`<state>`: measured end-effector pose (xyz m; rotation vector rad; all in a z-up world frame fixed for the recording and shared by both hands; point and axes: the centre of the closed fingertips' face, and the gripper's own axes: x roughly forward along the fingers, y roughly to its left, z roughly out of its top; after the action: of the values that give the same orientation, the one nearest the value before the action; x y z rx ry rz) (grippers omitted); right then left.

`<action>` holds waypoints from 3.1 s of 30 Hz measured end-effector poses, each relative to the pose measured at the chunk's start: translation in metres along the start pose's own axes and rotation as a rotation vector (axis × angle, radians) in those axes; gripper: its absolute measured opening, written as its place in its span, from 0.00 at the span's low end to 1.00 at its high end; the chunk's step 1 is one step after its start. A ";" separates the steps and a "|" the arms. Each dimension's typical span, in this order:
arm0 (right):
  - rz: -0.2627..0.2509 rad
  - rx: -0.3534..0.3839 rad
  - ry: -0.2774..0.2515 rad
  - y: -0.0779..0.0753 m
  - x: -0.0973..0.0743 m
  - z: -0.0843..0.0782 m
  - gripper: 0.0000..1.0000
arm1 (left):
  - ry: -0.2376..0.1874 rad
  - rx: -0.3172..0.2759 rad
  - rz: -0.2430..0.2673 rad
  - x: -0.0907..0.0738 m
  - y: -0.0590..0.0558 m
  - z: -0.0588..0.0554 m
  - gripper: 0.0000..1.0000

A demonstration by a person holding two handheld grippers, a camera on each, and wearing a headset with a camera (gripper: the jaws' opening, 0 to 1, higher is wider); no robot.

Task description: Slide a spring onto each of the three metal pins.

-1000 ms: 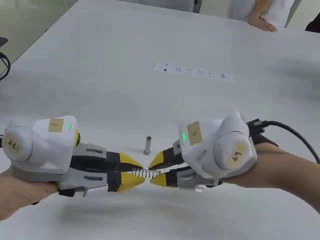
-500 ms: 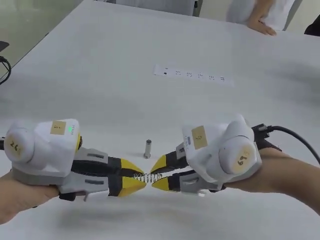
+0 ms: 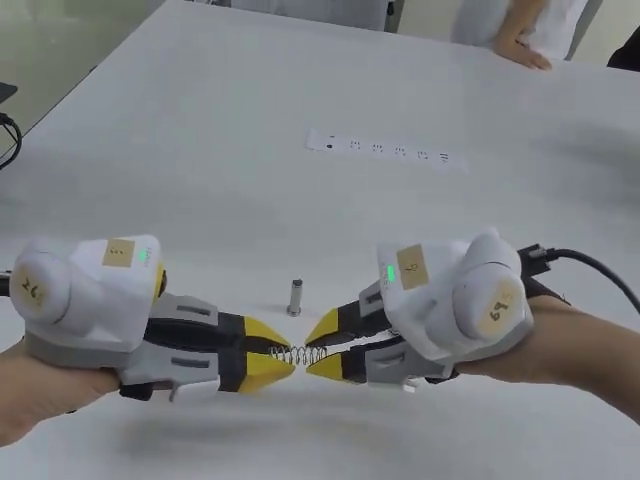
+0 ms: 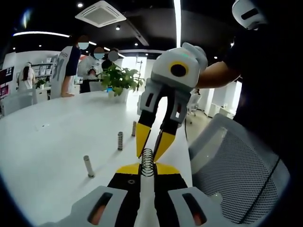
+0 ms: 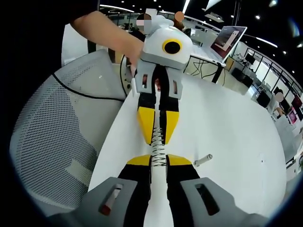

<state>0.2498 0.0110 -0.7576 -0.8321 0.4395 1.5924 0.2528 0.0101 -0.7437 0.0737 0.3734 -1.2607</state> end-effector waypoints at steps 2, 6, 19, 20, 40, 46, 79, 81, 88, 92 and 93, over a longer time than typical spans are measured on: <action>0.000 0.002 0.003 0.000 -0.001 -0.002 0.09 | -0.003 -0.004 -0.001 0.000 0.000 0.000 0.01; -0.001 0.016 -0.003 -0.001 -0.003 -0.004 0.09 | -0.008 -0.006 0.000 -0.001 0.000 0.001 0.01; -0.001 0.086 -0.040 -0.002 -0.003 -0.002 0.07 | -0.014 -0.010 0.000 -0.003 0.000 0.002 0.01; -0.002 0.091 -0.038 -0.002 -0.004 -0.002 0.07 | -0.017 -0.009 0.000 -0.003 0.000 0.002 0.01; 0.013 0.014 0.018 -0.002 -0.012 0.023 0.06 | 0.032 0.009 0.007 0.002 0.002 -0.012 0.01; 0.024 -0.020 0.039 -0.003 -0.012 0.030 0.06 | 0.044 0.028 0.010 0.006 0.003 -0.013 0.01; 0.168 0.083 0.280 0.000 -0.012 0.022 0.06 | 0.065 0.042 -0.020 0.030 -0.002 -0.016 0.01; 0.178 0.095 0.296 -0.001 -0.013 0.021 0.06 | 0.063 0.043 -0.023 0.031 -0.002 -0.016 0.01; 0.188 0.097 0.337 0.000 -0.011 0.021 0.06 | 0.058 0.045 -0.017 0.030 -0.002 -0.016 0.01; 0.186 0.091 0.324 -0.001 -0.010 0.023 0.06 | 0.054 0.045 -0.011 0.025 0.001 -0.017 0.01; 0.189 0.093 0.321 -0.002 -0.009 0.024 0.06 | 0.056 0.049 -0.013 0.025 0.001 -0.017 0.01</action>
<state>0.2452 0.0215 -0.7345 -1.0017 0.8366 1.6004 0.2559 -0.0081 -0.7675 0.1485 0.3915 -1.2826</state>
